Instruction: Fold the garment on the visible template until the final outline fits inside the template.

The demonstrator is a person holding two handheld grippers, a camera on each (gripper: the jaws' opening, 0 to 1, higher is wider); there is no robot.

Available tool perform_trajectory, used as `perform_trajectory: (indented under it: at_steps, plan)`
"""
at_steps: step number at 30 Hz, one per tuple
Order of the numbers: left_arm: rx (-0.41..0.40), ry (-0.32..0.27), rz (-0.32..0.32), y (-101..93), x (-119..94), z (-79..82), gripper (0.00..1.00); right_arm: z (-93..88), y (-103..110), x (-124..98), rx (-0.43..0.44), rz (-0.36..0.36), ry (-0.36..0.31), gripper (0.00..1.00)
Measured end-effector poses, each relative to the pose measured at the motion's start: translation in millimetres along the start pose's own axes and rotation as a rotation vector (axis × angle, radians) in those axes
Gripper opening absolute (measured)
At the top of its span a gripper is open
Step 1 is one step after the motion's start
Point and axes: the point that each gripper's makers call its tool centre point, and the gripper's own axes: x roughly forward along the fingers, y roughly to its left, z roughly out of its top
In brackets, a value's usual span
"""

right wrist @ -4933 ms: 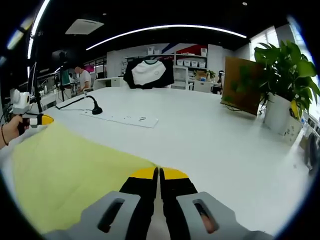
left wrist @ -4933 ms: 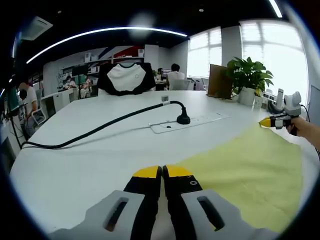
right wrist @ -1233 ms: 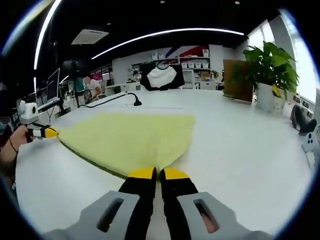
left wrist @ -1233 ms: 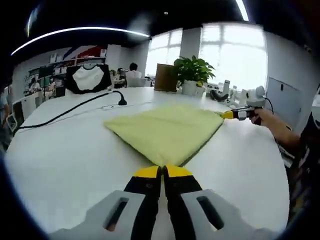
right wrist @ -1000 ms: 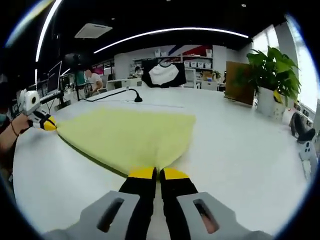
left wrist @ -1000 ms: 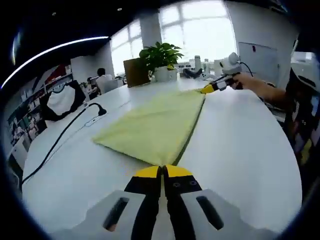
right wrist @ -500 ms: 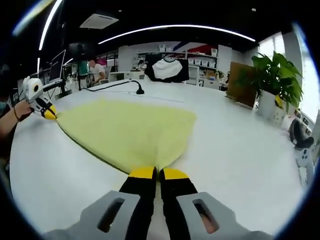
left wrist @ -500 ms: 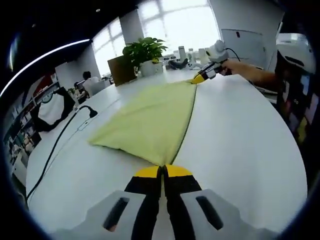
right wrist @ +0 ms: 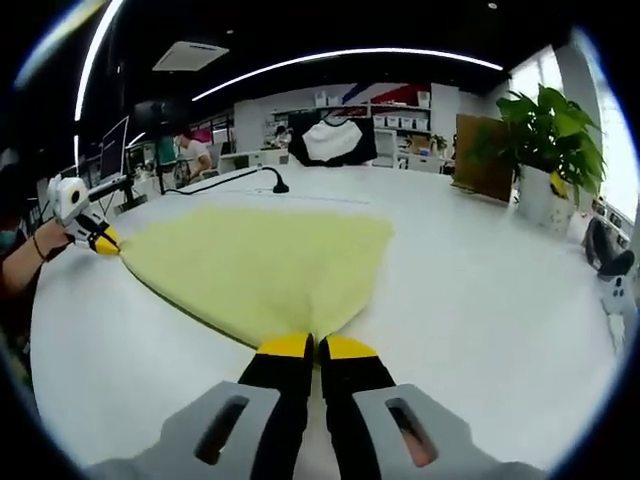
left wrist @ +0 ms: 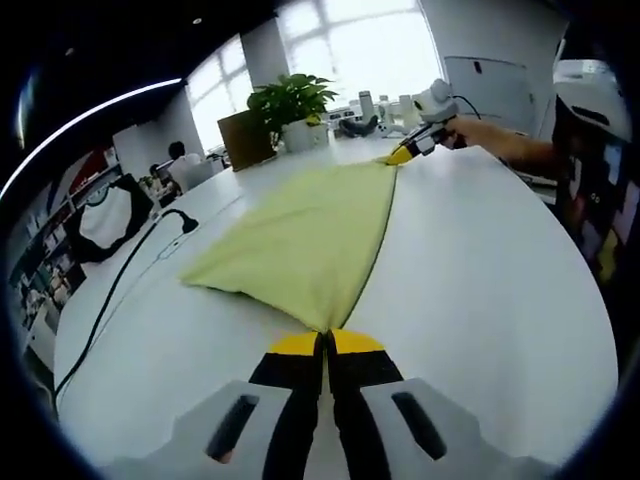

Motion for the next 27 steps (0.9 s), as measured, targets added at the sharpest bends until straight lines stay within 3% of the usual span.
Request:
perform_trajectory:
  at_steps: [9,27]
  plan:
    - [-0.035,0.006,0.033,1.6,-5.4,-0.9,0.01,0.5,7.1,-1.6,0.005,0.023,0.008,0.0]
    - [-0.101,-0.022,0.038,-16.2,-22.8,-6.5,0.01,-7.7,21.1,-14.1,0.018,0.057,-0.008,0.0]
